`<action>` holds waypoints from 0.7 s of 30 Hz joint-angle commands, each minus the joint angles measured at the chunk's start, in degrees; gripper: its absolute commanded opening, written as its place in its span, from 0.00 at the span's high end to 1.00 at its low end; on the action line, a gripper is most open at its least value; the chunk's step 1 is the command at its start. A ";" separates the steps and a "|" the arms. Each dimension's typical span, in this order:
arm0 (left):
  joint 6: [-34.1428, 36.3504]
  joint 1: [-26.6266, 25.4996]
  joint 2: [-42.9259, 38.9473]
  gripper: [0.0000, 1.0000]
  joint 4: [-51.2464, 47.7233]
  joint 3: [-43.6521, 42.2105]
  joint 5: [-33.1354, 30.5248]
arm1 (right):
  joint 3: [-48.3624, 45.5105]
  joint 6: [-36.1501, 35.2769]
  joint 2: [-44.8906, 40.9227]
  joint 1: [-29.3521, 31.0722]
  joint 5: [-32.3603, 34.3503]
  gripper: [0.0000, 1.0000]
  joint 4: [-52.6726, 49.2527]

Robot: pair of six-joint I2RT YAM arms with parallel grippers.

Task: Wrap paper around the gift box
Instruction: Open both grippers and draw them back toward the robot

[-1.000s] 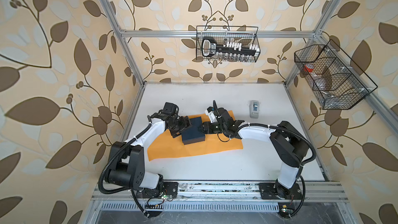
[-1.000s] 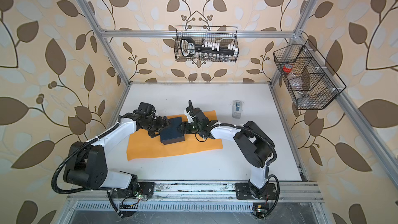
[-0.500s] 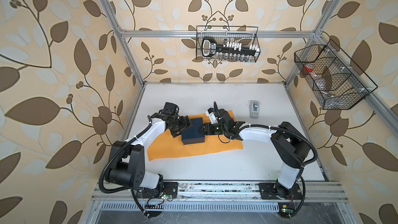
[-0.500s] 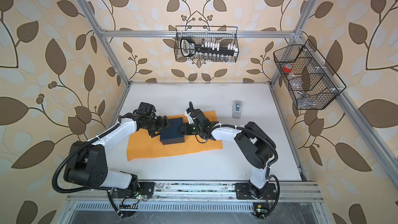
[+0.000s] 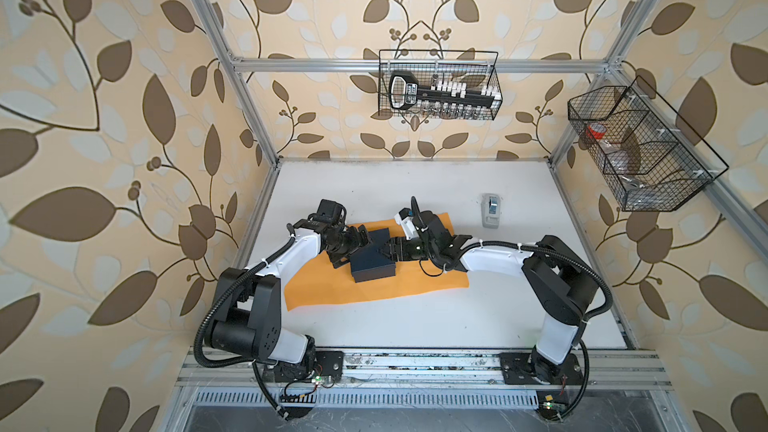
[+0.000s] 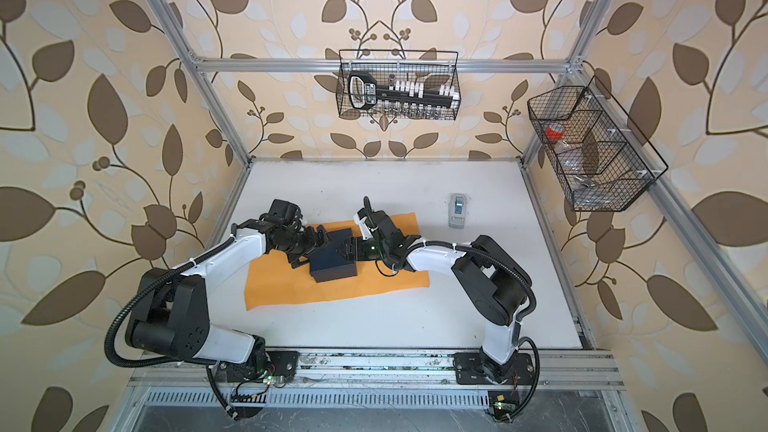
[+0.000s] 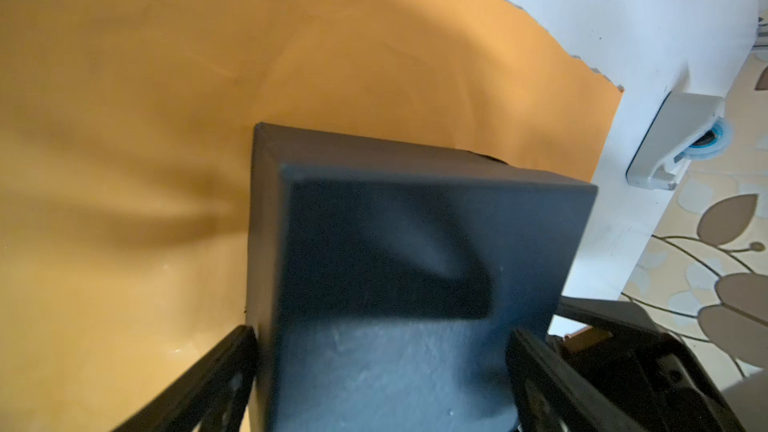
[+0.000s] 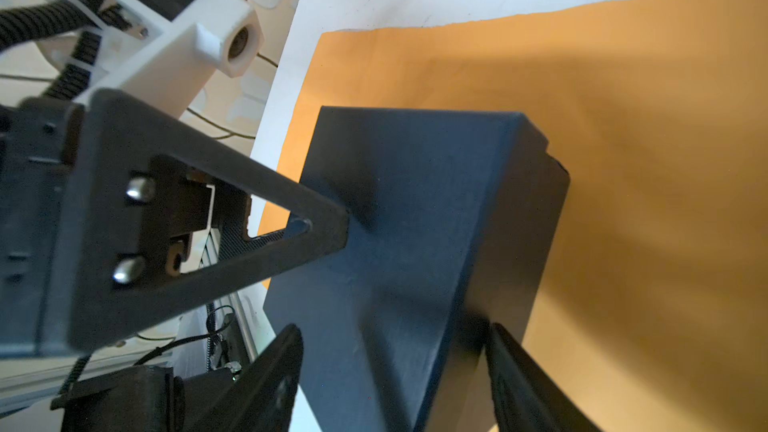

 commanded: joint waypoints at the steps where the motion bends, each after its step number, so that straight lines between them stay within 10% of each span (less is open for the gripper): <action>1: 1.16 -0.66 0.53 0.05 -0.27 2.28 -0.39 | -2.15 -0.79 -1.99 -0.08 1.37 0.23 -0.48; 11: 1.87 -0.42 -2.56 0.02 -1.82 3.91 -2.18 | -4.92 -3.95 -8.21 -0.46 5.49 0.19 -3.80; 21: 4.89 -0.31 -17.47 0.01 -10.73 0.61 -8.09 | -16.19 -7.27 -35.25 -4.77 33.29 0.00 -20.07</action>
